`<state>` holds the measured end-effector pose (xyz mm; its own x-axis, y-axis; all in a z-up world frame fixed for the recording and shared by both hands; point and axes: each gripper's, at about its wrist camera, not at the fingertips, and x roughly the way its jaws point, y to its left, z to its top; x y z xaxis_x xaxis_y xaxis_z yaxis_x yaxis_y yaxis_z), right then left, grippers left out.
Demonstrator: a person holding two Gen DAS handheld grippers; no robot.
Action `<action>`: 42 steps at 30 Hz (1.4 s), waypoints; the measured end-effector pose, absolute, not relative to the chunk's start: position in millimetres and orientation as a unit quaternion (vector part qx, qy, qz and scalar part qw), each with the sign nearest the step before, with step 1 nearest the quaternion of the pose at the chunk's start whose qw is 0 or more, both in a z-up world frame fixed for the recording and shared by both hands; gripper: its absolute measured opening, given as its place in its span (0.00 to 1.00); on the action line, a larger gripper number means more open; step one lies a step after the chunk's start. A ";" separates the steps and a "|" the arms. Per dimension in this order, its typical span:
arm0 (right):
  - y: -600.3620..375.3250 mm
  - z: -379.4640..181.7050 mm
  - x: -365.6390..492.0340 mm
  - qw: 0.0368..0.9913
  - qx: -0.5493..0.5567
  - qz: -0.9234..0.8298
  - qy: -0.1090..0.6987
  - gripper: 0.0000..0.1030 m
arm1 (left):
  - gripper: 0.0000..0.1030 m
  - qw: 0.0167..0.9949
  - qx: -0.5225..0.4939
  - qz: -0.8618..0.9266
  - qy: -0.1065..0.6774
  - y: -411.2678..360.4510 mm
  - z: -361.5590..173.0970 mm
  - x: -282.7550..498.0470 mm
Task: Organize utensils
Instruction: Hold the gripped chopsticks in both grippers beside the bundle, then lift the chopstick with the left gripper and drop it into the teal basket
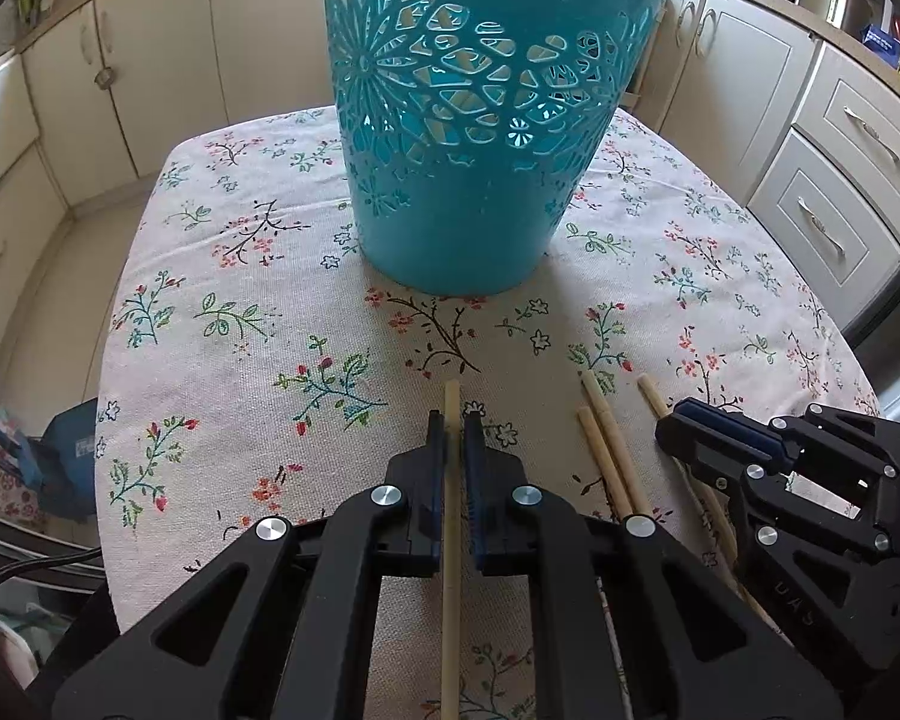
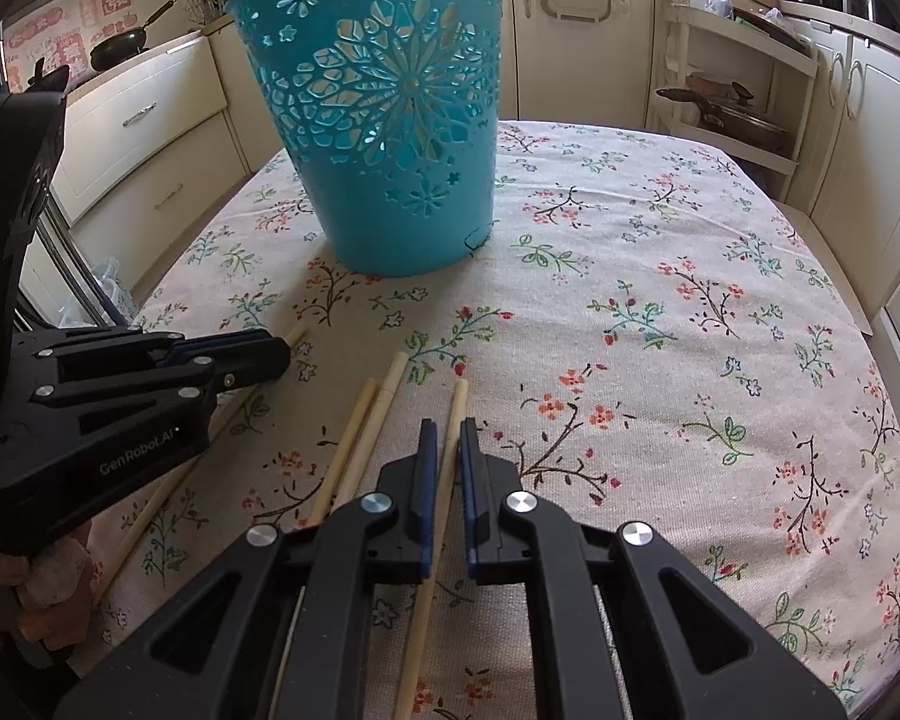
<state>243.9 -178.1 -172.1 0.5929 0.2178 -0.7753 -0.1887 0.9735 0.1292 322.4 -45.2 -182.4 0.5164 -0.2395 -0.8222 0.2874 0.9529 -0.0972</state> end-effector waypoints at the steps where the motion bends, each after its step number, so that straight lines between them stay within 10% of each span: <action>1: -178.0 -172.1 243.9 0.892 0.017 0.114 0.437 0.08 | 0.07 0.871 0.027 -0.151 0.468 -45.2 -182.3 322.5; 25: -178.6 -172.0 242.7 0.891 0.026 0.124 0.436 0.06 | 0.05 0.873 0.015 -0.152 0.463 -38.3 -174.3 316.7; 42: -181.1 -171.8 243.8 0.890 0.037 0.126 0.437 0.06 | 0.05 0.914 -0.085 -0.201 0.342 -5.3 -23.3 295.6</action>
